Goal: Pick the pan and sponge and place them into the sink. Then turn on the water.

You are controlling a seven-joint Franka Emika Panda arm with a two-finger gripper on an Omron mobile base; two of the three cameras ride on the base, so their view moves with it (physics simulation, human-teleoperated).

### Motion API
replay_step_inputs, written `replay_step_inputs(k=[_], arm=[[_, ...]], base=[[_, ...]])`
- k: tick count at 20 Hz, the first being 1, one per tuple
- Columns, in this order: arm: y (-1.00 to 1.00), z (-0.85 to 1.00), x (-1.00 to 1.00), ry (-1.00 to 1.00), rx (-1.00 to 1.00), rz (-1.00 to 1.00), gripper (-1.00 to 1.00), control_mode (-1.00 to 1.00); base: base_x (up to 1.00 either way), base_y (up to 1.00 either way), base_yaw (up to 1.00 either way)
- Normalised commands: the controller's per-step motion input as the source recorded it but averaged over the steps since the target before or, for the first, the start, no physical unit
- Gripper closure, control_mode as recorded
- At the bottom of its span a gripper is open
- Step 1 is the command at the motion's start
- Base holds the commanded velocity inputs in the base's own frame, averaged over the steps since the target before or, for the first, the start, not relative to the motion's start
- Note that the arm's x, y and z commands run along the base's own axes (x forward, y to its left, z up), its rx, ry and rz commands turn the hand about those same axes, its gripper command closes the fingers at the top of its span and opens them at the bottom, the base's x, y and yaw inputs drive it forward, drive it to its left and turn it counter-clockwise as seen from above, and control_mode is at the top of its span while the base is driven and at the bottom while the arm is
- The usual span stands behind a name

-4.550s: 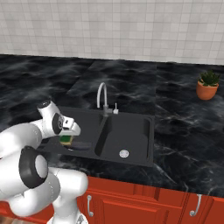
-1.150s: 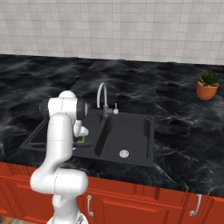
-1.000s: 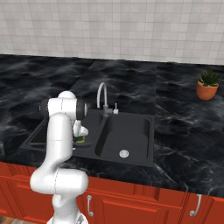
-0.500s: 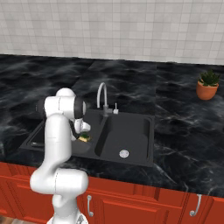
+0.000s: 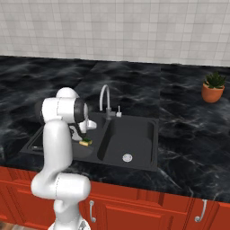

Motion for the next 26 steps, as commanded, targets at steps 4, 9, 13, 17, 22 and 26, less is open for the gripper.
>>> replay_step_inputs(k=[4, 9, 13, 17, 22, 26], arm=[[-0.06, 0.27, -0.02, -0.07, 0.00, 0.00, -1.00, -1.00], [0.00, 0.22, -0.29, -0.04, 0.00, 0.02, -1.00, -1.00], [0.00, 0.32, -0.52, -0.02, 0.03, 0.04, -1.00, -1.00], [0.00, 0.43, -0.55, 0.00, 0.06, 0.05, -1.00, -1.00], [-0.02, 0.62, -0.30, 0.00, 0.11, 0.03, -1.00, -1.00], [-0.02, 0.39, -0.16, 0.00, 0.11, 0.06, -1.00, -1.00]], base=[[0.00, 0.00, 0.00], [0.00, 0.00, 0.00], [0.00, 0.00, 0.00], [0.00, 0.00, 0.00], [0.00, 0.00, 0.00], [0.00, 0.00, 0.00]])
